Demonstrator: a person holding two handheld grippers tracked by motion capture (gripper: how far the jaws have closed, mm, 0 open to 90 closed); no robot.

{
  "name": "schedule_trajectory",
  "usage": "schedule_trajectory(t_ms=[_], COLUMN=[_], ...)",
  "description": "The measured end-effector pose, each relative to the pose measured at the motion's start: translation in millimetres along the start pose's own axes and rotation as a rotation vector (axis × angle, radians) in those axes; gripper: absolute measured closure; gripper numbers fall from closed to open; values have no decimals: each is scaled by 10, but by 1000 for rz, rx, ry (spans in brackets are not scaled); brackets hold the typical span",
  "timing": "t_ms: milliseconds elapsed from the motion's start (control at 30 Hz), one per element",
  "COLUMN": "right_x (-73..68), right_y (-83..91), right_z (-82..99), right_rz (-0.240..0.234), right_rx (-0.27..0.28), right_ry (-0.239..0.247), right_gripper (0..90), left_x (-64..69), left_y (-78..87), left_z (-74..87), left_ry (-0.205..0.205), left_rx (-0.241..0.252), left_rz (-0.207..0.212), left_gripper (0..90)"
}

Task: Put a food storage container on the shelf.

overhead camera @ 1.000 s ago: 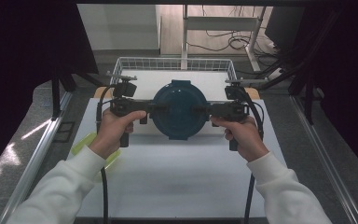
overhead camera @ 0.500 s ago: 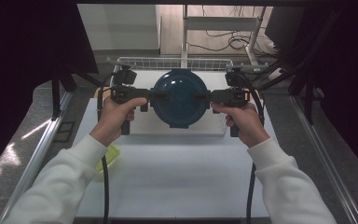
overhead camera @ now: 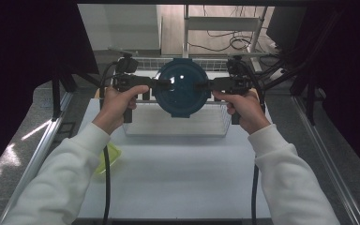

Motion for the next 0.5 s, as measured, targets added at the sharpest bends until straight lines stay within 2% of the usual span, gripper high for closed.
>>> schedule_trajectory(t_ms=[400, 500], right_x=[122, 126], right_y=[-25, -23], right_z=[-154, -213], right_rz=[-3, 1], right_rx=[11, 15], right_ry=[-11, 10], right_gripper=[350, 351], left_x=[-33, -49], left_y=[-120, -135], left_z=[-164, -205], left_ry=[-1, 6], left_rx=[-4, 3], left_rz=[0, 6], left_gripper=[356, 356])
Point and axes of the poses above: each handheld gripper's, and its own axes: y roughly backward along the jaws, z roughly out of its underside, x roughly to its right, the point moved 2 cm from there along -y, roughly forward along the jaws, and after that the axes turned 6 degrees about x, right-handed, at the moved point
